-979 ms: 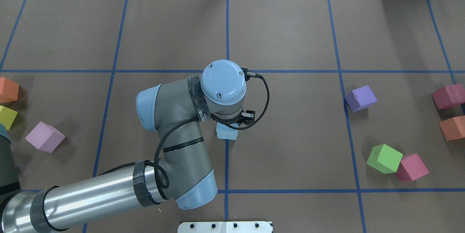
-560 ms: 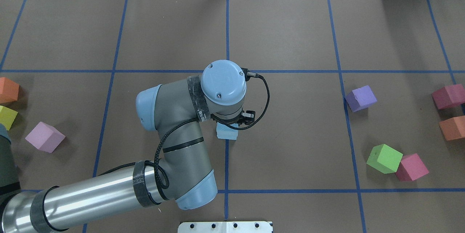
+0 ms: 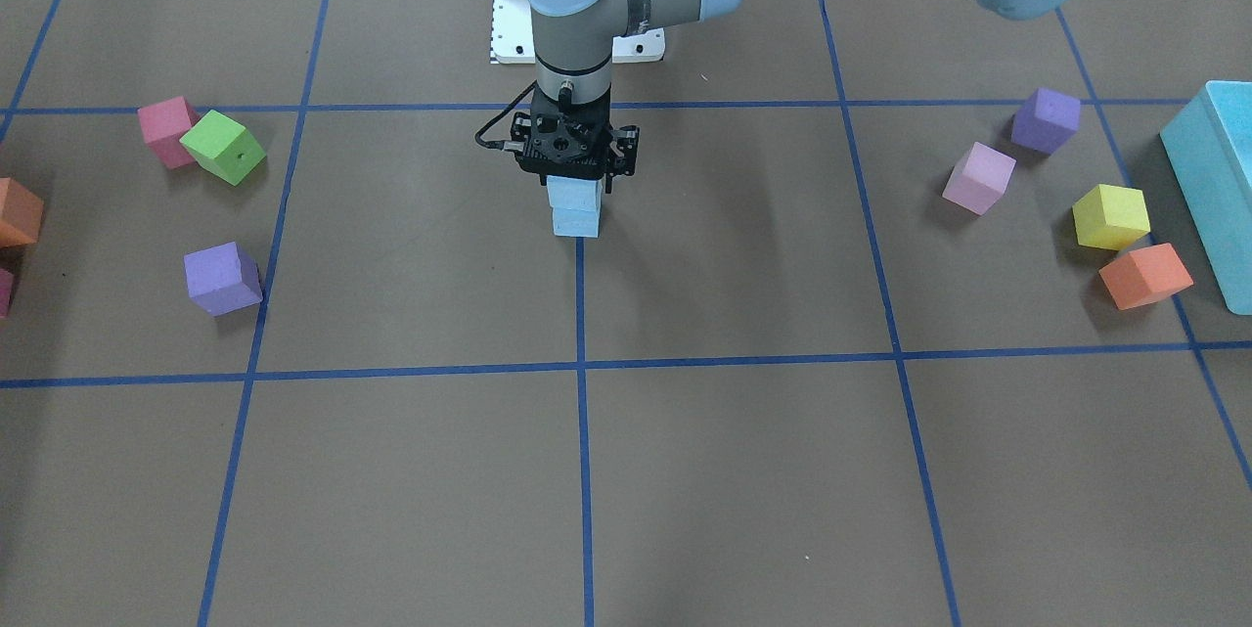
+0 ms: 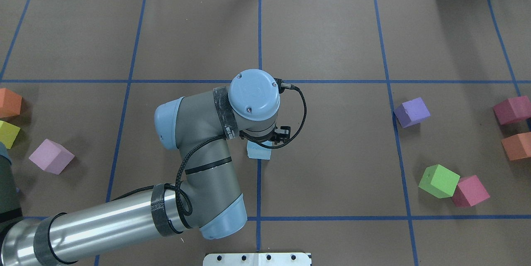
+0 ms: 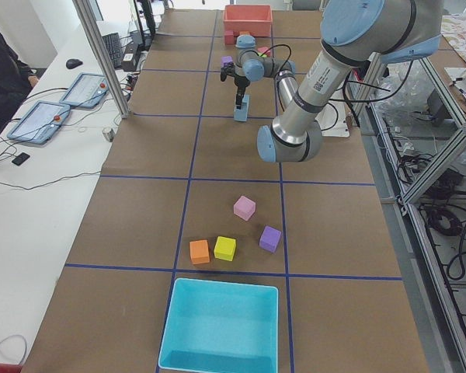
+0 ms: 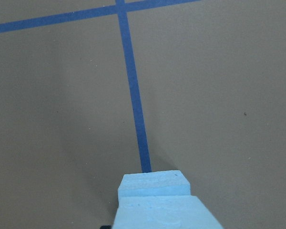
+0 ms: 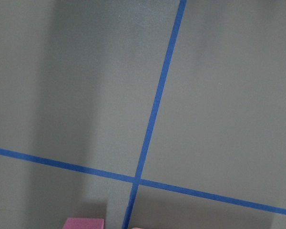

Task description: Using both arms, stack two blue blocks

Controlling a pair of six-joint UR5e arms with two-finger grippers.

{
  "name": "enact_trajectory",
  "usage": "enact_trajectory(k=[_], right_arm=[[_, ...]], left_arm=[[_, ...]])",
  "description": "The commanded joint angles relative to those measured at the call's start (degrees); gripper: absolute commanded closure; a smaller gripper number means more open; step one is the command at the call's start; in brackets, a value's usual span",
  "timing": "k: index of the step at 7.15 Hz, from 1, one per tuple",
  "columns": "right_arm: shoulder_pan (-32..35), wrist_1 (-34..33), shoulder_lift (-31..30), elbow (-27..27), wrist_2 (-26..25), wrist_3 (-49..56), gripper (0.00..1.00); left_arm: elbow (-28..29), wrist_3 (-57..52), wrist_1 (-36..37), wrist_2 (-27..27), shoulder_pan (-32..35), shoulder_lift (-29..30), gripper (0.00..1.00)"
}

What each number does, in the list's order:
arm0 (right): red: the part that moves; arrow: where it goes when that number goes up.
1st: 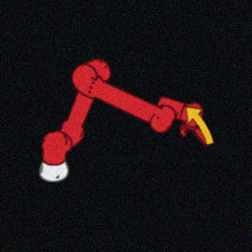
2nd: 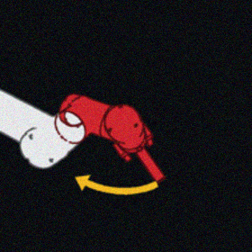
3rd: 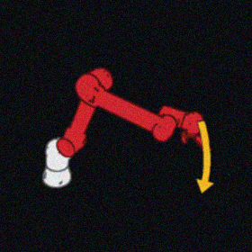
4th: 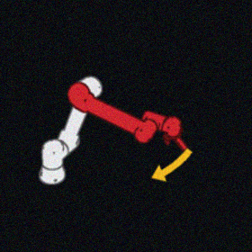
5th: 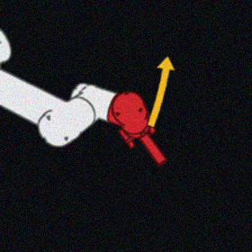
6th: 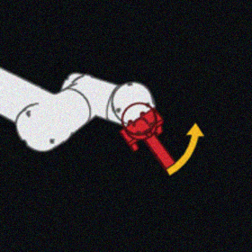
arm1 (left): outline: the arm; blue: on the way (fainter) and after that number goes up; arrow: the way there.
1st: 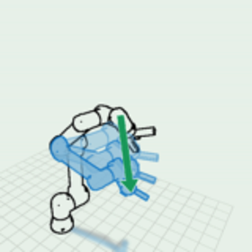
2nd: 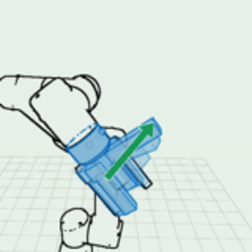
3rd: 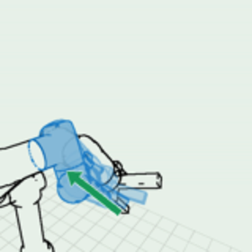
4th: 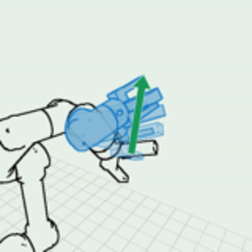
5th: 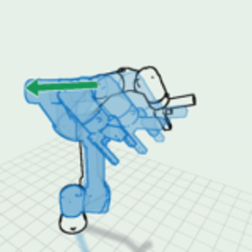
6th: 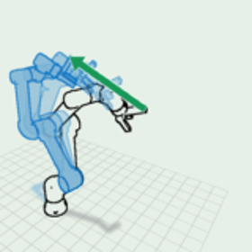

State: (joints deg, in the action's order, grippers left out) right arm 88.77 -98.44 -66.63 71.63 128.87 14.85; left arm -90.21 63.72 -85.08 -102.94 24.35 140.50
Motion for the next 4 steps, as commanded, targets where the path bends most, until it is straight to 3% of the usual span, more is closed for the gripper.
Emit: enact_trajectory(k=[1,3,4], right_arm=[[0.00,0.00,0.01,0.00,0.07,0.00,0.00],[0.00,0.00,0.10,0.00,-0.02,0.00,0.00],[0.00,0.00,0.10,0.00,-0.02,0.00,0.00]], left_arm=[[-1.27,-0.09,0.00,-0.07,0.09,0.13,0.02],[-7.84,-0.44,0.70,-0.51,2.18,-0.13,0.02],[-9.79,-0.53,1.75,-4.25,5.42,-0.14,0.02]])
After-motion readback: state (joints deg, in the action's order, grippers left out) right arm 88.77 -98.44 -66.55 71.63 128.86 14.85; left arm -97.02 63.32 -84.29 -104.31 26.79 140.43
